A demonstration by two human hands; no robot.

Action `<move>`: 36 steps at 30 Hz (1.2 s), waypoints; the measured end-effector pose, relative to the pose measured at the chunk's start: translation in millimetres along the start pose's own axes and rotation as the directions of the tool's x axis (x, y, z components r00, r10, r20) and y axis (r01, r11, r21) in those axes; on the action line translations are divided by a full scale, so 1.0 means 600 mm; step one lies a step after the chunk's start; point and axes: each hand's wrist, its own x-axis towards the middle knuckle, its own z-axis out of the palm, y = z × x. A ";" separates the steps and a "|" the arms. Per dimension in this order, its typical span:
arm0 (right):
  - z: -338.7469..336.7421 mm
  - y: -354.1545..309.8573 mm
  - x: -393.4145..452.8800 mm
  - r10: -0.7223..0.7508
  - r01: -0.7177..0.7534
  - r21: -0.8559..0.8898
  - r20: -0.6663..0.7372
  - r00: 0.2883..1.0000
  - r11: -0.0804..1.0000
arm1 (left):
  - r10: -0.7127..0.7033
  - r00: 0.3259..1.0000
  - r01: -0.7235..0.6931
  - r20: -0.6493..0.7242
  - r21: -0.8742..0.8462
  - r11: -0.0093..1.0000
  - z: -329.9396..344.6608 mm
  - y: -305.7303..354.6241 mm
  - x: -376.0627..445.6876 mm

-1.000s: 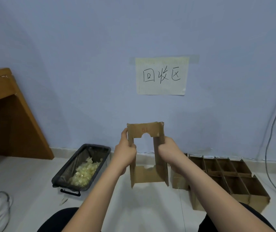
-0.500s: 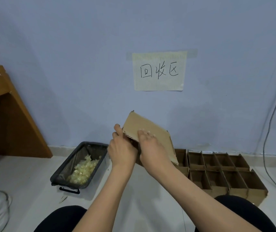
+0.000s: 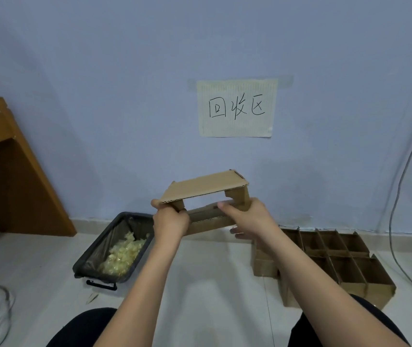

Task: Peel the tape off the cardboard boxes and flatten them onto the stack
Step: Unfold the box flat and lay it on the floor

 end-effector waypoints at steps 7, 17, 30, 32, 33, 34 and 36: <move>-0.033 -0.001 0.023 -0.032 -0.018 -0.288 -0.168 0.985 0.958 | 0.099 0.985 -0.099 0.144 -0.003 0.995 -0.003 0.013 -0.012; -0.043 -0.007 0.018 -0.159 0.149 -0.179 -0.041 0.986 0.973 | 0.022 0.980 0.126 0.196 -0.711 0.692 -0.035 0.026 -0.008; -0.060 -0.007 0.003 -0.185 0.287 -0.277 0.343 0.921 0.917 | 0.293 0.868 0.374 0.400 -0.916 0.142 -0.078 0.050 -0.030; -0.052 -0.006 0.009 -0.207 0.282 -0.229 0.305 0.930 0.932 | 0.300 0.855 0.383 0.423 -0.905 0.185 -0.073 0.053 -0.033; -0.049 -0.006 0.010 -0.220 0.278 -0.200 0.267 0.938 0.940 | 0.230 0.879 0.380 0.417 -0.906 0.188 -0.069 0.055 -0.032; -0.048 -0.006 0.013 -0.227 0.262 -0.155 0.212 0.951 0.952 | 0.138 0.906 0.376 0.399 -0.911 0.168 -0.063 0.053 -0.028; -0.044 -0.007 0.020 -0.184 0.185 -0.007 0.059 0.981 0.983 | 0.015 0.930 0.363 0.366 -0.926 0.107 -0.054 0.046 -0.015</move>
